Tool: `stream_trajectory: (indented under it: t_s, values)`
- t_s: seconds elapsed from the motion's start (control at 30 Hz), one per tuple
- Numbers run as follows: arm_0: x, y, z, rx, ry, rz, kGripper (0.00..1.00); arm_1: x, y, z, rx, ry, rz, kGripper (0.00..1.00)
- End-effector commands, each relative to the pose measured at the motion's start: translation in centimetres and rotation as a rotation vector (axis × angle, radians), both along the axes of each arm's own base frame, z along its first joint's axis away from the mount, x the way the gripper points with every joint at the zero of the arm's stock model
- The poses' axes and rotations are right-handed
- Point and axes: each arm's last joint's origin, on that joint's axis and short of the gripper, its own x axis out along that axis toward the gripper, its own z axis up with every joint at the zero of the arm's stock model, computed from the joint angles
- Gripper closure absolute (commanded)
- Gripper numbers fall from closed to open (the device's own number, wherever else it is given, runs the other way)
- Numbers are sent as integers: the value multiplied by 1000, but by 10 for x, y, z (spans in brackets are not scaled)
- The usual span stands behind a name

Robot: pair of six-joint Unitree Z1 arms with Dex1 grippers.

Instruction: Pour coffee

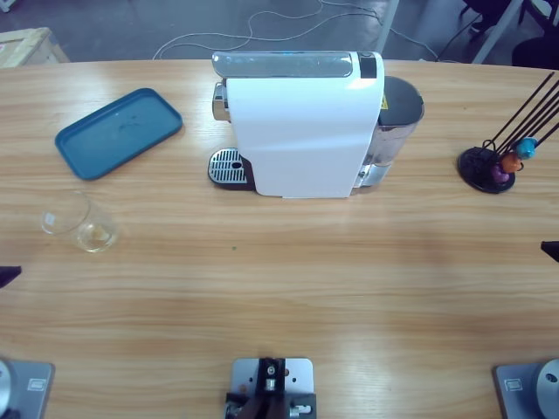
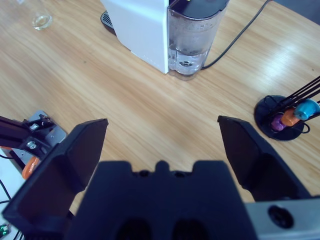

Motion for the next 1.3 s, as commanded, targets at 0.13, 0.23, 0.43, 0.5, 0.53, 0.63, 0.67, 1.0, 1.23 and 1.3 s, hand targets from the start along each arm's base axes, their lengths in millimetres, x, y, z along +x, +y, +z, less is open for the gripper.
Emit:
stream_trajectory:
  t_s: [0.13, 0.23, 0.43, 0.5, 0.53, 0.63, 0.67, 1.0, 1.23, 1.3]
  values:
    - [2, -3, -1, -2, 15, -19, 0, 0, -1, -8, -7, 21, -16, 0]
    - [3, -4, -1, -1, 19, -11, 0, 0, -1, -8, -7, 20, -16, 0]
    - [46, -42, 48, -61, 3, 40, 0, 1, 0, -8, -7, 23, -14, 0]
    - [67, -55, 67, -123, 21, 95, 0, 1, 0, -8, -7, 23, -14, 0]
    - [83, -63, 72, -183, 104, 105, 0, 1, 0, -8, -7, 23, -14, 0]
    - [143, -90, 66, -322, 381, 112, 0, 1, 0, -8, -6, 22, -13, 0]
    - [160, -98, 64, -368, 469, 137, 0, 1, 0, -8, -6, 22, -13, 0]
    - [248, -137, 59, -584, 657, 347, 31, 1, 0, -9, 0, 21, -7, 0]
    - [270, -158, 25, -570, 825, 275, 157, 7, 5, -9, -14, 42, -8, 0]
    - [272, -163, 19, -562, 831, 269, 161, 8, 5, -9, -15, 44, -7, 0]
